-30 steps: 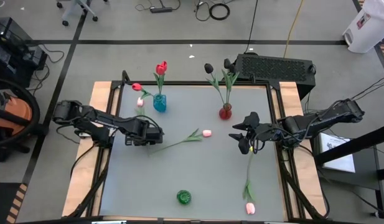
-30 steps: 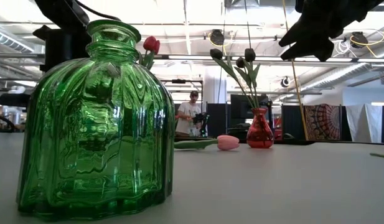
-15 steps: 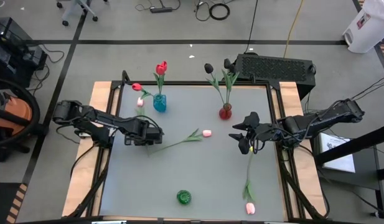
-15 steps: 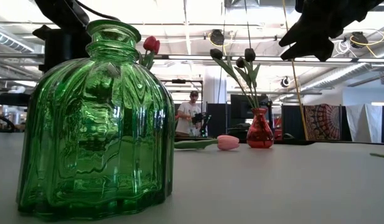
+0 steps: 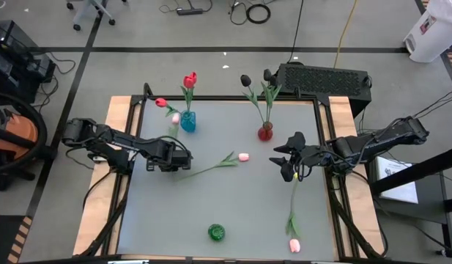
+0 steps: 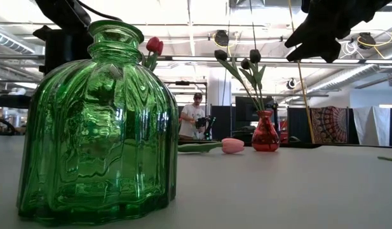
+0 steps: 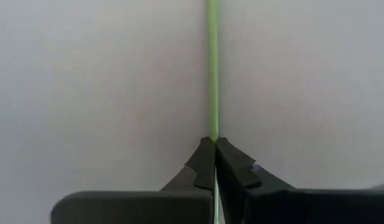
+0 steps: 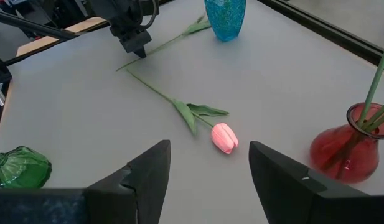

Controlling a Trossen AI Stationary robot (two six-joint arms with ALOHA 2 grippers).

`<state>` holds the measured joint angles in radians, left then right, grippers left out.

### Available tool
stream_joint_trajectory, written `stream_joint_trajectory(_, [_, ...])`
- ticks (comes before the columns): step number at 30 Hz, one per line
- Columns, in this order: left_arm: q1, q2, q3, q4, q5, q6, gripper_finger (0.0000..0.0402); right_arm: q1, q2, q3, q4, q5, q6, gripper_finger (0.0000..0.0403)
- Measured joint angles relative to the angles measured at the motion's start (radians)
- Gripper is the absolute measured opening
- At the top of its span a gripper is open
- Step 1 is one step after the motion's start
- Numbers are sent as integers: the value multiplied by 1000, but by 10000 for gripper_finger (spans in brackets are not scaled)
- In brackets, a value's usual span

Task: Sort flowers into vase by color
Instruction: Put the top pink tulip into the green vase

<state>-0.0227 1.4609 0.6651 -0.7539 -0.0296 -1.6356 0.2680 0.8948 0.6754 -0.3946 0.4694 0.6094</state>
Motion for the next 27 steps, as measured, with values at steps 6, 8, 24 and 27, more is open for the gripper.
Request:
stream_joint_trajectory(6, [0, -31, -1, -52, 5, -2, 3, 0, 0, 0, 0, 0, 0, 210])
stream_joint_trajectory(8, [0, -48, -7, -118, 6, -7, 3, 0, 0, 0, 1, 0, 0, 210])
stream_joint_trajectory(24, [-1, -312, 3, -310, -76, -86, 0, 0, 0, 0, -7, 0, 0, 210])
stream_joint_trajectory(27, [-1, -365, 23, -396, -122, -98, 0, 0, 0, 0, -7, 0, 0, 210])
